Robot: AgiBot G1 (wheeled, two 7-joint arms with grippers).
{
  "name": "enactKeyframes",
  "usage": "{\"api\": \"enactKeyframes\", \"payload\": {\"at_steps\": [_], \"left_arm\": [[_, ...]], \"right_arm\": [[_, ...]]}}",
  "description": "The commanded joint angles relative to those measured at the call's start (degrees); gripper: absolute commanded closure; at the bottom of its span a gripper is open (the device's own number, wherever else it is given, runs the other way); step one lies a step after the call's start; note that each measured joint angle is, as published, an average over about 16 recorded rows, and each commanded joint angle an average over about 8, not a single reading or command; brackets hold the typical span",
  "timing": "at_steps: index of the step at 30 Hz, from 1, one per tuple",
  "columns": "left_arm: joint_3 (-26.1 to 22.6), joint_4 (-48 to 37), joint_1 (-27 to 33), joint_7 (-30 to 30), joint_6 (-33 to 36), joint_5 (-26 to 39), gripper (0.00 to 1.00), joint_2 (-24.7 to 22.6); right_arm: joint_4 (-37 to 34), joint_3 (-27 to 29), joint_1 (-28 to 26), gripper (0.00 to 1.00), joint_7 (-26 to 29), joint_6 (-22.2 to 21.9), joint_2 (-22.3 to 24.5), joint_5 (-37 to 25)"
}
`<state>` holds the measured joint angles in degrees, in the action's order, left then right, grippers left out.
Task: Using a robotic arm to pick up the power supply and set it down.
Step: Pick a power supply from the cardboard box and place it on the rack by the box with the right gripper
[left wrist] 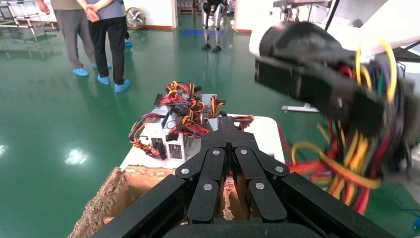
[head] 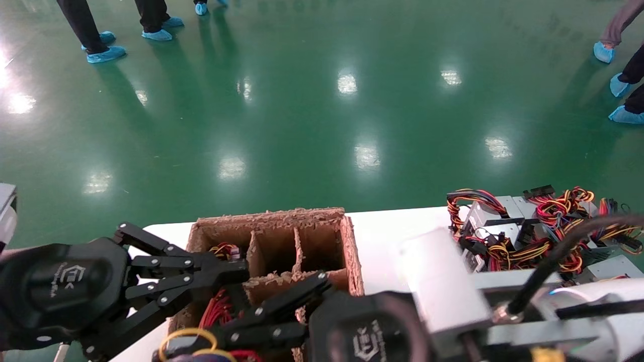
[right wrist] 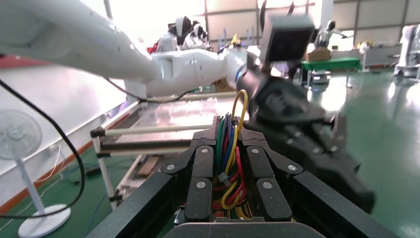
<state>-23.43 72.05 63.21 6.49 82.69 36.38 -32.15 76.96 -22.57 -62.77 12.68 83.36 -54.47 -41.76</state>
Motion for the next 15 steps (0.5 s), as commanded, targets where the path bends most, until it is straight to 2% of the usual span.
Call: {"api": "enactKeyframes", "payload": {"at_steps": [1,9,15], "left_arm": [[0.0,0.0,0.0,0.0,0.0,0.0,1.0,0.0],[0.0,0.0,0.0,0.0,0.0,0.0,1.0,0.0],[0.0,0.0,0.0,0.0,0.0,0.0,1.0,0.0]], "right_arm": [[0.03,0.85,0.0,1.0,0.03,0.14,0.36,1.59],[0.11,4.58,-0.16,1.0,1.96,-1.33,2.95,7.31],[0.15,8.25,0.75,1.0,2.65,-3.95,7.51,9.63]]}}
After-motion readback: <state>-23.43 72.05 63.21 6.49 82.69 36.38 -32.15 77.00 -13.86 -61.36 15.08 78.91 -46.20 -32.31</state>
